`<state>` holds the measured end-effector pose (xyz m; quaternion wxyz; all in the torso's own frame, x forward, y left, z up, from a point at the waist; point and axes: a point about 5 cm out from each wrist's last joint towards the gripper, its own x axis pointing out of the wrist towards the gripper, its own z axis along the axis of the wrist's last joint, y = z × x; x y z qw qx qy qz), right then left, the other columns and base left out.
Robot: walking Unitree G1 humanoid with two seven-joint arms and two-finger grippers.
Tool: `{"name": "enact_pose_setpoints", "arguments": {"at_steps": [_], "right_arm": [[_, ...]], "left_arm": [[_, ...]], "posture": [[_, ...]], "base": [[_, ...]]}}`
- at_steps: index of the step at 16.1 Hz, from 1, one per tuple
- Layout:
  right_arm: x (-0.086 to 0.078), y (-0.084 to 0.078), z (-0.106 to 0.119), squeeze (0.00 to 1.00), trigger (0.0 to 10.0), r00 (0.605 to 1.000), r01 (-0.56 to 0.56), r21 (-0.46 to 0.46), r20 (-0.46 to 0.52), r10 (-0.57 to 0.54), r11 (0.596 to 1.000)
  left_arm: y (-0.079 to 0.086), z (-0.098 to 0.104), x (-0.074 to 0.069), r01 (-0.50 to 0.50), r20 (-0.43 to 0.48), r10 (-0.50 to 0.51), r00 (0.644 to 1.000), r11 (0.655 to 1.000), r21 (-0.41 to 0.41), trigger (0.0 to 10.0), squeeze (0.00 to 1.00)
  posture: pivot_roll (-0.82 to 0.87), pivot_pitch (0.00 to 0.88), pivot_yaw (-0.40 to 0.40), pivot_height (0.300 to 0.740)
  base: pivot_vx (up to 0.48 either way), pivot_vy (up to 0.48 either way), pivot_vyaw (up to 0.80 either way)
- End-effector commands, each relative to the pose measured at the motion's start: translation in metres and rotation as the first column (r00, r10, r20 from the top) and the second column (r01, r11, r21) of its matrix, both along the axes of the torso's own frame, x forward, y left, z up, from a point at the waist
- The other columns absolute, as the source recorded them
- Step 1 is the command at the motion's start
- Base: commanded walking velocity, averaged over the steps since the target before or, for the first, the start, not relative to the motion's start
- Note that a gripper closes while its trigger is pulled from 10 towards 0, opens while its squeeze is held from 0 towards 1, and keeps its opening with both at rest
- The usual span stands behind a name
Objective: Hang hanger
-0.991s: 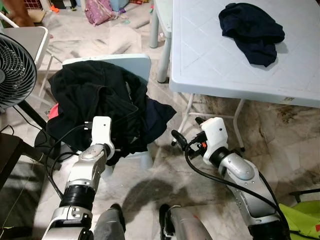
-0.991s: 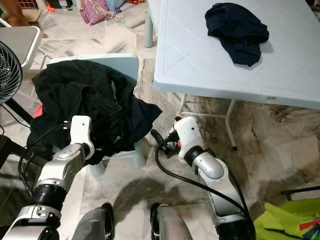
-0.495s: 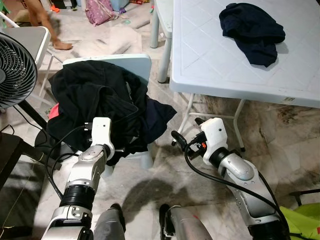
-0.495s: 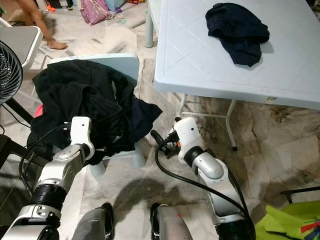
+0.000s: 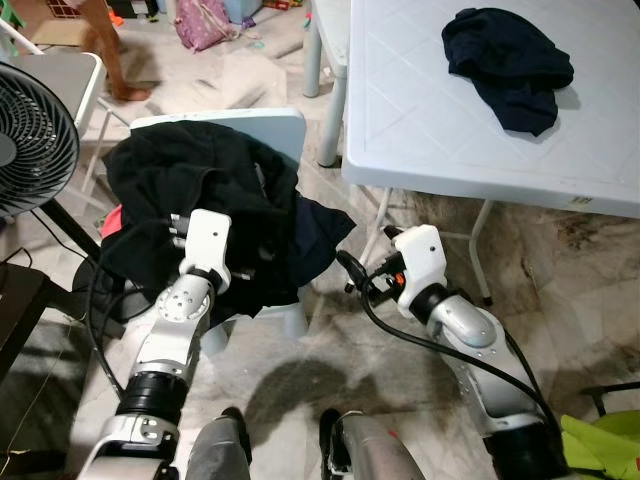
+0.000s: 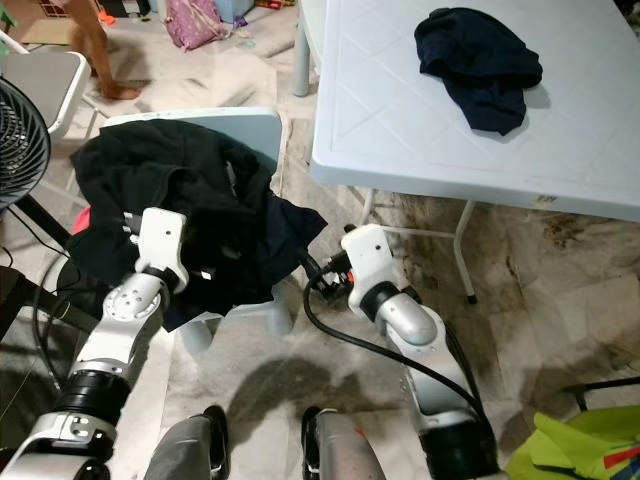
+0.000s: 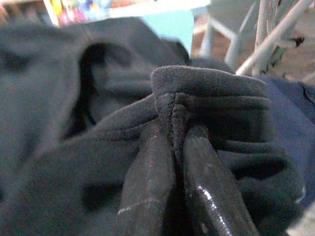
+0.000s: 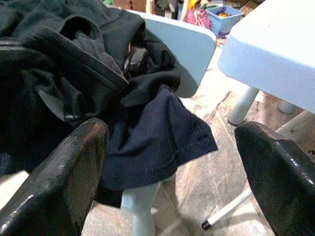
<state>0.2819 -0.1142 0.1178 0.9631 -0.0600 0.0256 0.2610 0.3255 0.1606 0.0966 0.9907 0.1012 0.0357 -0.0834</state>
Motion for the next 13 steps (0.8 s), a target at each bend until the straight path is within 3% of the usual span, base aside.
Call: {"name": "enact_pose_setpoints", "arguments": {"at_steps": [1,3,7,9,13], "right_arm": [[0.001,-0.001,-0.004,0.00,10.0,1.000,0.010,-0.007,-0.006,-0.010,1.000],[0.005,0.003,-0.004,0.00,10.0,1.000,0.020,0.011,0.006,-0.020,1.000],[0.011,0.006,-0.005,0.00,10.0,0.999,0.049,0.044,0.010,-0.050,0.998],[0.011,0.007,-0.005,0.00,10.0,0.997,0.080,0.082,0.008,-0.081,0.993],[0.015,-0.003,-0.004,0.00,10.0,0.988,0.155,0.109,0.011,-0.157,0.982]], "left_arm": [[0.002,0.003,-0.002,0.006,0.057,-0.009,0.998,0.999,0.052,0.0,0.00],[0.007,0.007,-0.007,0.052,0.112,-0.068,0.991,0.988,0.142,0.0,0.00],[0.013,0.015,-0.010,0.062,0.182,-0.110,0.977,0.967,0.247,0.0,0.00],[0.015,0.036,-0.018,0.047,0.306,-0.146,0.941,0.950,0.308,0.0,0.00],[0.009,0.056,-0.020,0.076,0.415,-0.194,0.889,0.955,0.285,0.0,0.00]], "posture": [[-0.03,0.132,-0.073,0.740],[0.00,0.112,-0.056,0.740],[0.03,0.095,-0.046,0.740],[0.04,0.098,-0.026,0.740],[0.04,0.101,-0.016,0.740]], "base": [[0.000,0.000,0.00],[0.000,0.000,0.00],[0.000,0.000,0.00],[0.000,0.000,0.00],[0.000,0.000,0.00]]}}
